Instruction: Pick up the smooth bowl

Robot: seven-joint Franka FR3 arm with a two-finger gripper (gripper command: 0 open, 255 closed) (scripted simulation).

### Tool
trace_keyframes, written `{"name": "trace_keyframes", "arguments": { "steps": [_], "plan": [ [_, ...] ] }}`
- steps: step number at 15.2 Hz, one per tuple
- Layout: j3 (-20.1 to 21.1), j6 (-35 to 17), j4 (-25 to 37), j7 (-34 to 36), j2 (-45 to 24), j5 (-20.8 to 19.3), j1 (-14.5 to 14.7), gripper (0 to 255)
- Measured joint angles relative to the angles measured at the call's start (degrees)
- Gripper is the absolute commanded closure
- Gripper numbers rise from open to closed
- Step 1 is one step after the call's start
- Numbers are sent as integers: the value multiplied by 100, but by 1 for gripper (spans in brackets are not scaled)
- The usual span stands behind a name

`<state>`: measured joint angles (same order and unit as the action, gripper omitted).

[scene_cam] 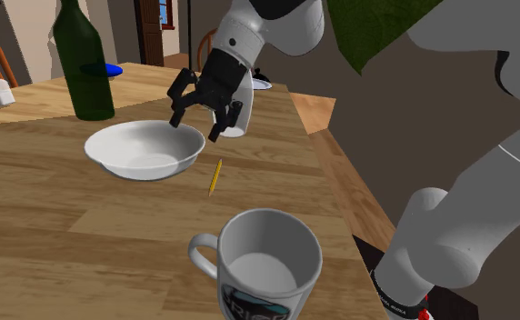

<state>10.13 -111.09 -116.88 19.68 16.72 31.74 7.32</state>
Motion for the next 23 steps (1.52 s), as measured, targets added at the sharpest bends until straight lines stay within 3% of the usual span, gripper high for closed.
{"name": "trace_keyframes", "arguments": {
  "steps": [4,5,14,23],
  "plan": [
    [34,-286,-182,-150,46,56,28,0],
    [43,-321,-199,-152,54,59,32,255],
    [13,-270,-324,-205,170,82,28,255],
    [-10,160,173,79,-18,-28,-18,255]
  ]
}}
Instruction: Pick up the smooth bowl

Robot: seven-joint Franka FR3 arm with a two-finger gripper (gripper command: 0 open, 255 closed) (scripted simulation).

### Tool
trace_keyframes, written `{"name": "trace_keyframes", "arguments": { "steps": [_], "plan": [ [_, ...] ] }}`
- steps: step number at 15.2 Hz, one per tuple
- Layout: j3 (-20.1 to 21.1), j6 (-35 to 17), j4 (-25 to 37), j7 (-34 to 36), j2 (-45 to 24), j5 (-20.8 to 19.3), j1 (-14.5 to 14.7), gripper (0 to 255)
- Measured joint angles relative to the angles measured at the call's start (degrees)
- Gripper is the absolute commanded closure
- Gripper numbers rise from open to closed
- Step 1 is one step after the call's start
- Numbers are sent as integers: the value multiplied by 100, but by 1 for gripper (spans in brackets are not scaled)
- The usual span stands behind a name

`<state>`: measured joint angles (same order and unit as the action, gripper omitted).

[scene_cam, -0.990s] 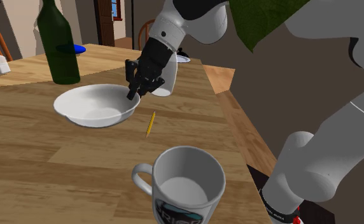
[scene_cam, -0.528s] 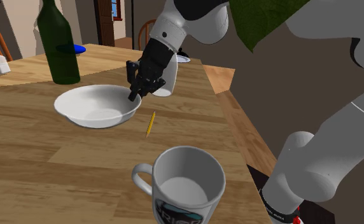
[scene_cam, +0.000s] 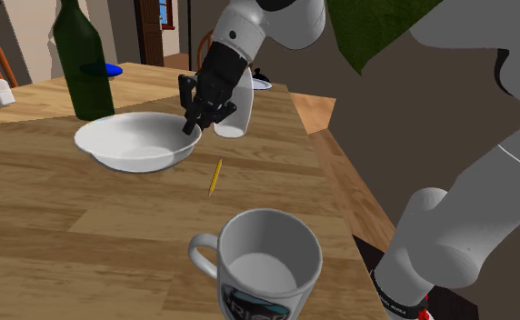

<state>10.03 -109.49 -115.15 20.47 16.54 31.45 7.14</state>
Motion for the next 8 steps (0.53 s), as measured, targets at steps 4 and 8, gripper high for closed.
{"name": "trace_keyframes", "arguments": {
  "steps": [4,8],
  "plan": [
    [-27,275,326,127,-32,-57,-18,255],
    [-41,516,644,252,-79,-104,-28,255]
  ]
}}
